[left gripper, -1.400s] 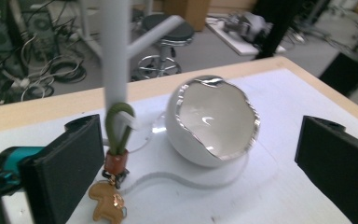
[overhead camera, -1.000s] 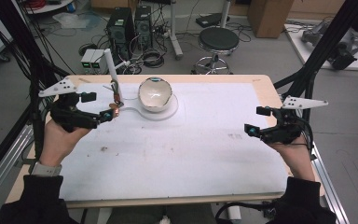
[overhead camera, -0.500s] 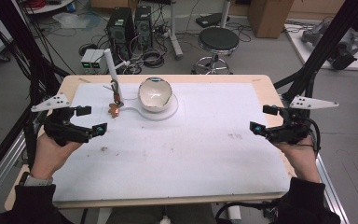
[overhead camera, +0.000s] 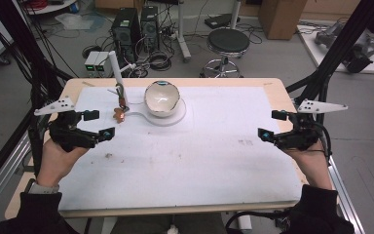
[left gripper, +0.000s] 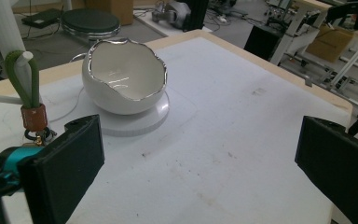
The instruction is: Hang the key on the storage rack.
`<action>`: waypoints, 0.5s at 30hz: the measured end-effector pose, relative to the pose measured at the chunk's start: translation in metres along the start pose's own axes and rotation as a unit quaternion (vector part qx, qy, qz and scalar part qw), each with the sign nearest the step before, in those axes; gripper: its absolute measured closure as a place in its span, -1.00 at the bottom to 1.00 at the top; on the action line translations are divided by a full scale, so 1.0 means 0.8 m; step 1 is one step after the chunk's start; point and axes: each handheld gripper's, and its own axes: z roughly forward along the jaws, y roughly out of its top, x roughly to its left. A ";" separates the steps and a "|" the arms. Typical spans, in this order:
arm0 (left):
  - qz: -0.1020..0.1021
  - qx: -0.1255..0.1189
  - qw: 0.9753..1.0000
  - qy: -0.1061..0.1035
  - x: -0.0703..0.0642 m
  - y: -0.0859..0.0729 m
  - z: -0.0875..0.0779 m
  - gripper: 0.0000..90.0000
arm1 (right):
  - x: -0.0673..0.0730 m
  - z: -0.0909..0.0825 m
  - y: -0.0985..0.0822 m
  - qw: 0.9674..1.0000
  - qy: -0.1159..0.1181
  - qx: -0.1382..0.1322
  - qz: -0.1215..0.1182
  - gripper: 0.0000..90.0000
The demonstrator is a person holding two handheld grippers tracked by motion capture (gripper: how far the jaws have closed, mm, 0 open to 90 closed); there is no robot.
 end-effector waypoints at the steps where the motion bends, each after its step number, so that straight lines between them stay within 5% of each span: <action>1: -0.001 -0.001 1.000 0.002 0.000 0.000 0.000 -0.96 | 0.000 0.000 0.000 1.000 0.000 0.001 0.001 -0.98; 15: -0.003 0.004 1.000 0.018 0.007 -0.006 -0.001 -0.96 | -0.002 0.002 -0.001 1.000 0.001 0.004 0.001 -0.98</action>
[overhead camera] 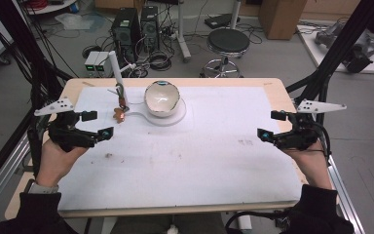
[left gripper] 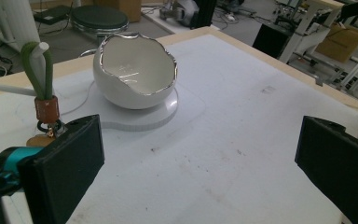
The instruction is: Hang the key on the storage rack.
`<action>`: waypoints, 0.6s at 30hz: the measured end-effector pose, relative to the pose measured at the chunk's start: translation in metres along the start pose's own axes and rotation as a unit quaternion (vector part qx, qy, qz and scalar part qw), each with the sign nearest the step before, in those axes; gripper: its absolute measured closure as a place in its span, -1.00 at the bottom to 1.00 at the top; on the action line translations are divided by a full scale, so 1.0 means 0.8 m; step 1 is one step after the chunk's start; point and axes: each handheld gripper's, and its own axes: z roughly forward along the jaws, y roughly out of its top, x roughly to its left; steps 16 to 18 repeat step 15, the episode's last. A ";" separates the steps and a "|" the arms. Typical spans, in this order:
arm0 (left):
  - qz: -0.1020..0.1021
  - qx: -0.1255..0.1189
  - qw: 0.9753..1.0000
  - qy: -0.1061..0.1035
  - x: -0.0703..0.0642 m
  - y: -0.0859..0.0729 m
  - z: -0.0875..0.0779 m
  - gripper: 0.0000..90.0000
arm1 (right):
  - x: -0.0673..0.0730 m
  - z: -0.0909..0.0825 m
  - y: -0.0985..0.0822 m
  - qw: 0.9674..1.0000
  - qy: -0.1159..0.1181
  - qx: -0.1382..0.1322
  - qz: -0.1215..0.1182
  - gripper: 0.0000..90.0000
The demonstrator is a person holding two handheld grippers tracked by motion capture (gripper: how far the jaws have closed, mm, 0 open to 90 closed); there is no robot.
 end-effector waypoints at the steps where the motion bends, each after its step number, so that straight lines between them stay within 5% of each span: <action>1: 0.000 0.000 1.000 0.002 0.000 -0.001 0.000 -0.96 | 0.000 0.000 0.000 1.000 0.000 0.000 -0.001 -0.98; 11: 0.014 0.024 0.999 0.034 0.001 -0.008 -0.005 -0.96 | -0.001 0.000 -0.002 1.000 -0.001 0.000 0.002 -0.98; 18: -0.004 0.024 0.999 0.048 0.014 -0.013 -0.010 -0.96 | -0.002 0.000 -0.004 1.000 -0.006 0.000 0.005 -0.98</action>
